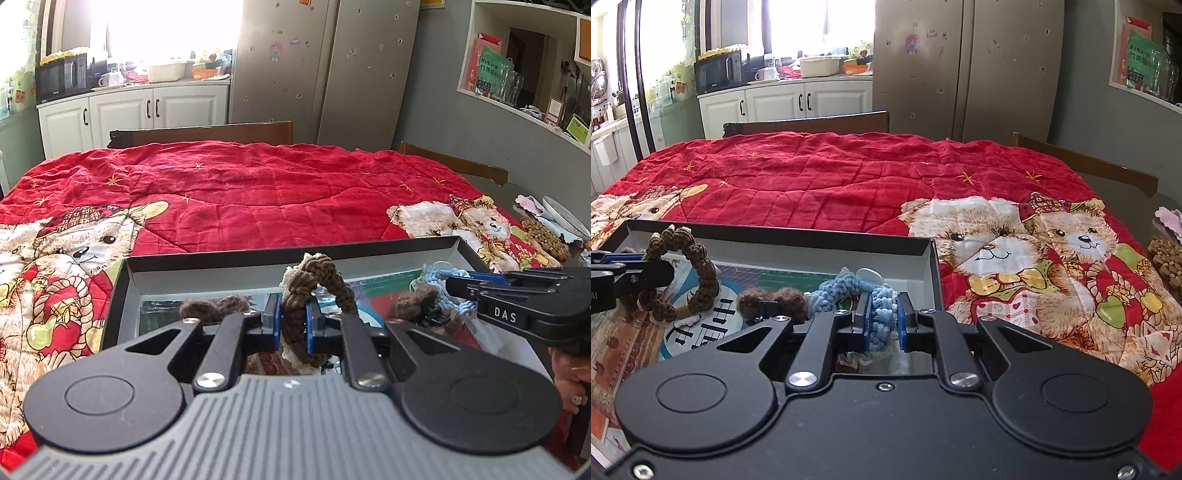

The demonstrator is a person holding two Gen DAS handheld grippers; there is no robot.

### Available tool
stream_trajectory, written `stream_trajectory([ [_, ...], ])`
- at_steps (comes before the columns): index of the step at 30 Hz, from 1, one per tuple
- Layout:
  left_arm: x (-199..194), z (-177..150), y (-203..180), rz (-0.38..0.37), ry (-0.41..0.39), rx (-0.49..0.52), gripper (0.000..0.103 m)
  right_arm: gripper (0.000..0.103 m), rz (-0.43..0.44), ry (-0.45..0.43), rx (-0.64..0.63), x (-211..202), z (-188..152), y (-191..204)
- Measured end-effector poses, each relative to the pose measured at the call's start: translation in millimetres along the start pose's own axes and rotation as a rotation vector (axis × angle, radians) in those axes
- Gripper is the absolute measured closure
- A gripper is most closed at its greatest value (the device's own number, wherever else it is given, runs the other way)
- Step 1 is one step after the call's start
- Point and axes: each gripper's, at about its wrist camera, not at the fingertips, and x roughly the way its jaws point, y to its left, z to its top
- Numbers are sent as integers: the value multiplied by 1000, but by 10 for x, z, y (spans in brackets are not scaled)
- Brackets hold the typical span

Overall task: Organize objects
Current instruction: 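Lower the held rings with both tools over the black box, then open both tools to drop the braided and blue rings into the box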

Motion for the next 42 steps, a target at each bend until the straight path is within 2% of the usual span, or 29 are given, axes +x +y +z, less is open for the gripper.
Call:
stream_trajectory([
  [36, 111, -25, 5, 32, 61, 6, 84, 87, 13, 26, -10, 37, -1, 13],
  [38, 111, -26, 4, 33, 63, 7, 83, 87, 13, 26, -9, 36, -1, 11],
  [42, 107, -28, 4, 33, 62, 10, 72, 87, 15, 26, -8, 37, -1, 10],
])
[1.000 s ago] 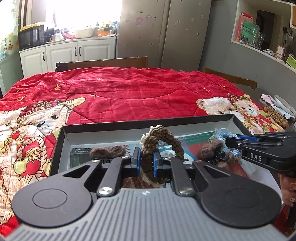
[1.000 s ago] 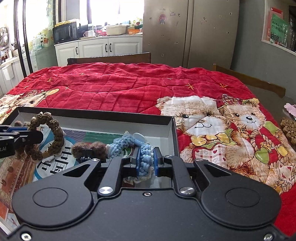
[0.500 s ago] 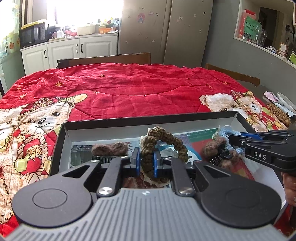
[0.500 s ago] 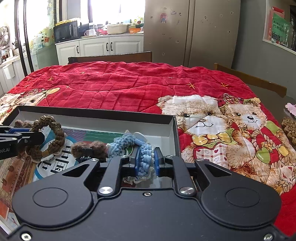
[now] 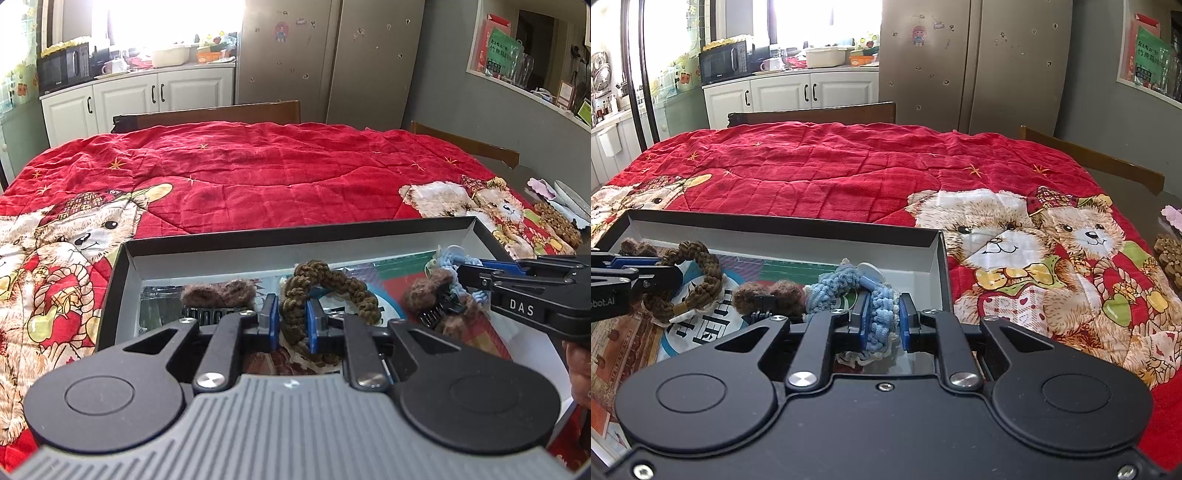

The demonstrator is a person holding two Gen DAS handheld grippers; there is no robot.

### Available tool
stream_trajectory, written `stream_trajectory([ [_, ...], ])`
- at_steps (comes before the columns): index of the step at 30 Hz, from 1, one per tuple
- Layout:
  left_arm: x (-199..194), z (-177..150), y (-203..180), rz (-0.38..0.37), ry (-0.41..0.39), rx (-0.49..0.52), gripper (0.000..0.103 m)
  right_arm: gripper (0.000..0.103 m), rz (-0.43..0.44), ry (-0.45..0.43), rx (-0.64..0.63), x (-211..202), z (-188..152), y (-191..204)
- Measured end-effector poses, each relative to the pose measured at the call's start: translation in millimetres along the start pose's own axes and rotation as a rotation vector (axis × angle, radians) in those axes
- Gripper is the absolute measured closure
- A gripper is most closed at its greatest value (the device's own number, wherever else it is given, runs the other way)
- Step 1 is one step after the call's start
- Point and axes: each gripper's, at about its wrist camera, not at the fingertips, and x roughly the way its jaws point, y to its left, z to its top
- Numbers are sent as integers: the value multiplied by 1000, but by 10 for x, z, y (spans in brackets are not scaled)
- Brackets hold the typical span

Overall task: Organize objects
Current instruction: 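Open both tools to drop the braided and blue rings into the box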

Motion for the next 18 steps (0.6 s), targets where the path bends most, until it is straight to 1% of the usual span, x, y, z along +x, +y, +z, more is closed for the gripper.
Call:
stream_trajectory([
  [4, -1, 1, -3, 1, -1, 2, 64, 84, 5, -1, 2, -4, -2, 7],
  [14, -1, 4, -10, 4, -3, 4, 63, 79, 12, -4, -1, -13, 3, 5],
  [18, -1, 4, -9, 4, -3, 4, 62, 71, 14, -24, 2, -44, 6, -5],
])
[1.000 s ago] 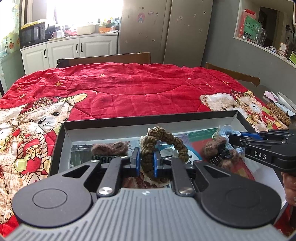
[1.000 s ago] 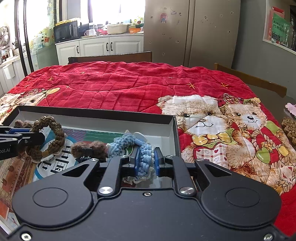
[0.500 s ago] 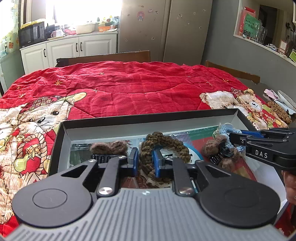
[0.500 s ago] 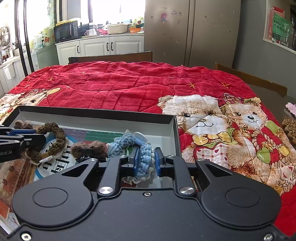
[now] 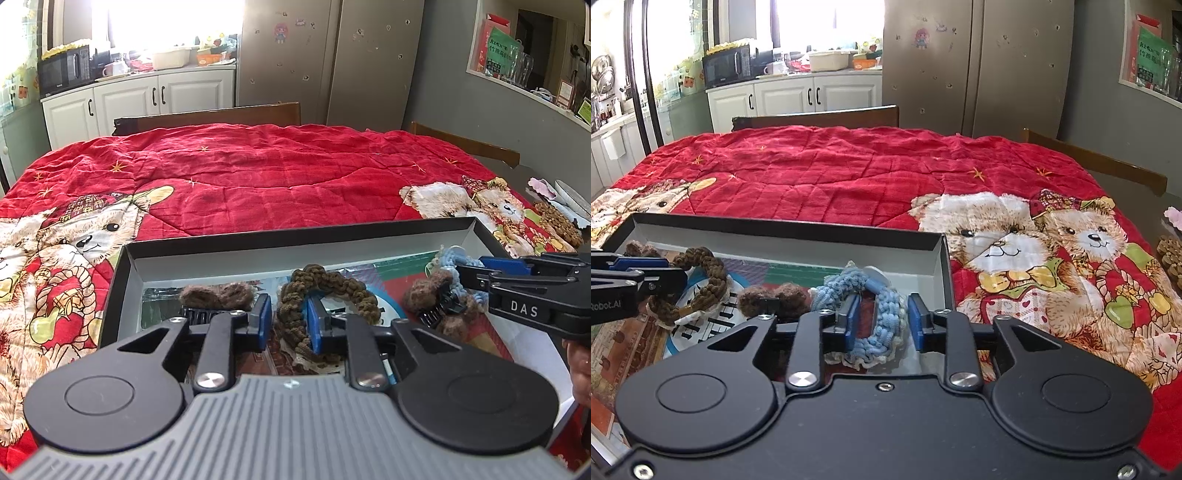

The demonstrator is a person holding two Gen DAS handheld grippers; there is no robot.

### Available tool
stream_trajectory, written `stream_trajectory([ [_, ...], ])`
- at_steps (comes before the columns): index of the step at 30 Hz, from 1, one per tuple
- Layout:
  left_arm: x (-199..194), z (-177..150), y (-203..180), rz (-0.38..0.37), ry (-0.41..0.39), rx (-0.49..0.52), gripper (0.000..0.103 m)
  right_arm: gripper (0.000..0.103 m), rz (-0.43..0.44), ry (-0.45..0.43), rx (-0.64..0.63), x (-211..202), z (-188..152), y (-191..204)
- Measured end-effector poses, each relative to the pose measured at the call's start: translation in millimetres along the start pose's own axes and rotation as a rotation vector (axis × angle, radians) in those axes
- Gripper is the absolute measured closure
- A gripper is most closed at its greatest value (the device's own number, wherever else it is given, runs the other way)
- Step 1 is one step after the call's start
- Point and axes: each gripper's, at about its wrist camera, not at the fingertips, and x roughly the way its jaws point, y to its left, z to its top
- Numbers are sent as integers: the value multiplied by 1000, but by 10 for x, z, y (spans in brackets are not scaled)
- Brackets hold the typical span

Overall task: Organize objects
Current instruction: 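Open both tools to drop the braided and blue rings into the box, then move both open tools out of the box toward the pile beside it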

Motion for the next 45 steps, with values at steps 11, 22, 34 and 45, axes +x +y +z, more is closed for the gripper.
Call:
stream_trajectory([
  [11, -22, 7, 3, 9, -10, 0, 54, 68, 7, -5, 5, -11, 5, -25],
  [22, -38, 12, 10, 14, -24, -5, 45, 55, -10, -31, -17, -50, 6, 19],
  [34, -191, 19, -16, 28, -76, 8, 36, 55, 9, -66, 19, -128, 4, -39],
  [45, -662, 16, -100, 40, -173, 46, 29, 55, 45, -114, 33, -383, 33, -23],
])
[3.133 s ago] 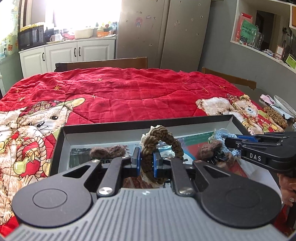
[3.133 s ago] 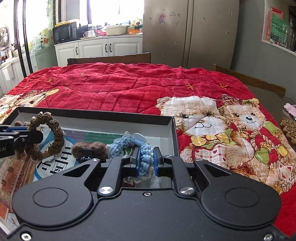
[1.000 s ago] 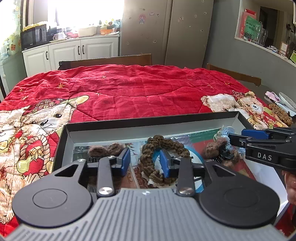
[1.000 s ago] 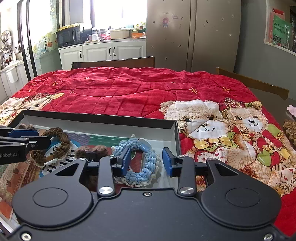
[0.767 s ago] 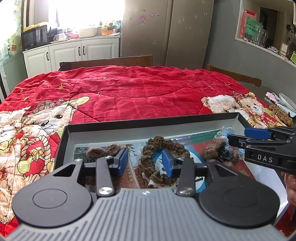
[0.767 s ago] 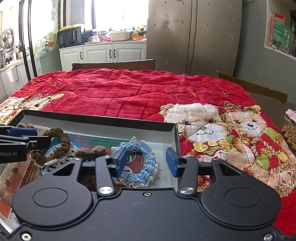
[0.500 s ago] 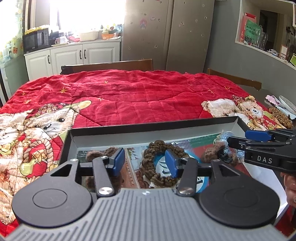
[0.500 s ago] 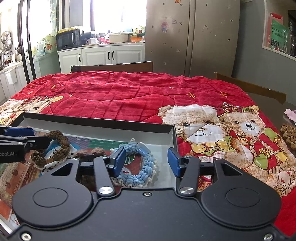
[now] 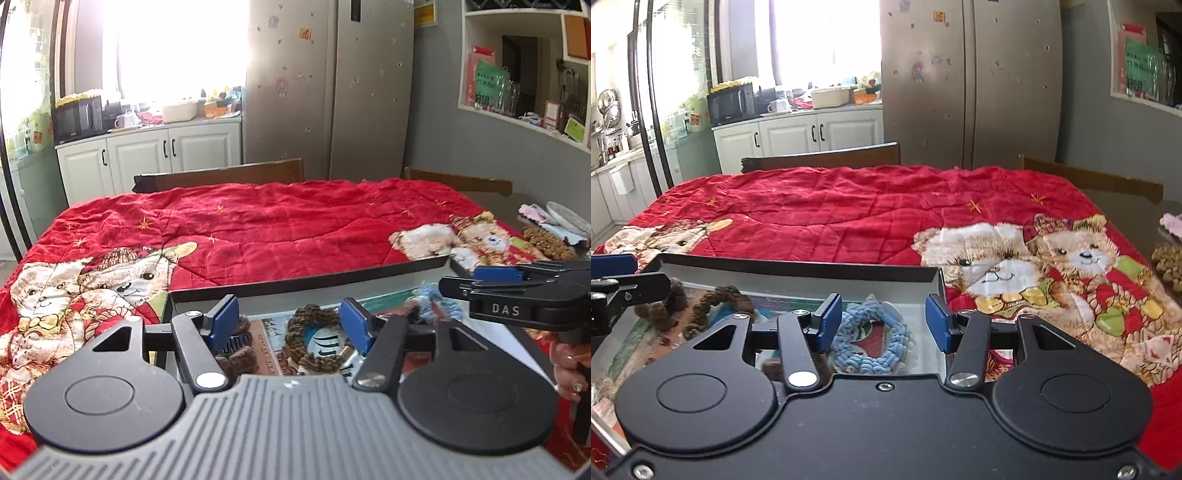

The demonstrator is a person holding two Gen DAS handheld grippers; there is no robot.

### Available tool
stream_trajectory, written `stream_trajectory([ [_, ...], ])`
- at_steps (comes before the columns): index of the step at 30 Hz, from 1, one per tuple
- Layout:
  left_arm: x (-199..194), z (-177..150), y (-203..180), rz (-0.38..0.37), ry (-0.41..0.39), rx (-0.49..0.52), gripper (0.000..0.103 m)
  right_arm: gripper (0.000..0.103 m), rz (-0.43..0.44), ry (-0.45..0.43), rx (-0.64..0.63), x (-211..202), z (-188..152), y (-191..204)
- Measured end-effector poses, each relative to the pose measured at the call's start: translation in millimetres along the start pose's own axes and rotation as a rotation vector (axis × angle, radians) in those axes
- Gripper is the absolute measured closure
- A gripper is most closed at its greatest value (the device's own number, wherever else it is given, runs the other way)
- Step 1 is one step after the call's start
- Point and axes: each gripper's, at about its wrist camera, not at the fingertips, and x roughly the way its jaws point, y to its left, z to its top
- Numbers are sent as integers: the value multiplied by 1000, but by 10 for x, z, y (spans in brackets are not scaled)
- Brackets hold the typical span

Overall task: Organize objects
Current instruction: 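Move both open tools out of the box toward the pile beside it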

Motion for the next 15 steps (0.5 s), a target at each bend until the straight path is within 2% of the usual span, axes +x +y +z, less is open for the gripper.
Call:
stream_trajectory([
  [15, -694, -31, -32, -25, -82, 41, 24, 55, 50, -73, -69, -829, 20, 129],
])
